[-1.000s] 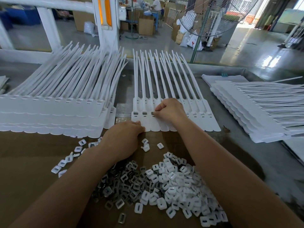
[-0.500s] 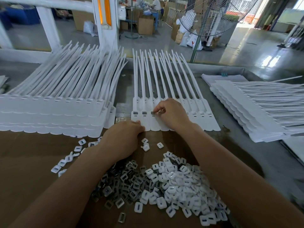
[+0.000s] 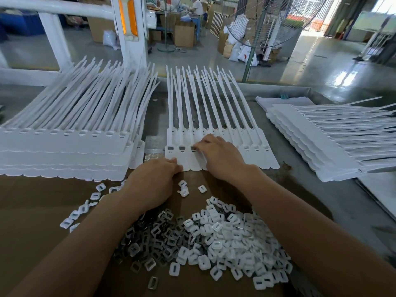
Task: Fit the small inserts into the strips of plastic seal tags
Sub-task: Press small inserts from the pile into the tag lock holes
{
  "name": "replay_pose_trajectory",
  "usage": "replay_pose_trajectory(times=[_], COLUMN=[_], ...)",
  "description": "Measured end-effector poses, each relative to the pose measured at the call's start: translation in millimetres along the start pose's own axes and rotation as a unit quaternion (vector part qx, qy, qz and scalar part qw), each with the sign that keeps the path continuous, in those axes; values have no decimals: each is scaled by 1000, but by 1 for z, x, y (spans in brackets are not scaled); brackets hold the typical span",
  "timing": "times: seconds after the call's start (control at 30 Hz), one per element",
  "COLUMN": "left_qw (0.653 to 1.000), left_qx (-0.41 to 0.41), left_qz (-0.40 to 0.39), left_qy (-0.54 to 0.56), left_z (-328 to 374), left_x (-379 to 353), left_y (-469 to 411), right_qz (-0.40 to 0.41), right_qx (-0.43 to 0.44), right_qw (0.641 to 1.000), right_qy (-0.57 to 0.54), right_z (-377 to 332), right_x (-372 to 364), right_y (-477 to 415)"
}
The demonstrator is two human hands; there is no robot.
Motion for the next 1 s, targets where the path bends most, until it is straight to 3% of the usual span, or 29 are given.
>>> replay_pose_trajectory(times=[0.13, 0.27, 0.37, 0.5, 0.7, 1.0], left_qw=[1000, 1000, 1000, 1000, 1000, 1000], left_qx=[0, -3, -2, -5, 4, -30], left_qz=[-3, 3, 8, 3, 10, 3], left_qy=[0, -3, 7, 14, 24, 0], left_z=[0, 1, 0, 1, -2, 1], left_x=[0, 1, 1, 0, 1, -2], left_y=[0, 0, 0, -1, 1, -3], right_qz=[-12, -67, -60, -129, -220, -165], right_qx=[-3, -18, -26, 35, 106, 123], right_qw=[1000, 996, 992, 974, 959, 970], right_qy=[3, -52, -104, -180, -144, -128], right_z=[1, 5, 3, -25, -62, -87], right_x=[-3, 1, 17, 27, 13, 8], right_y=[1, 2, 12, 42, 78, 84])
Point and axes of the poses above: each hand's wrist, its own y-axis away from the middle knuckle, its own x-axis out of the back of the hand, z = x × y, the point moved 9 cm from there along -y, towards the middle knuckle, and after that the axes turned 9 degrees about -x, right-handed, at the moved point
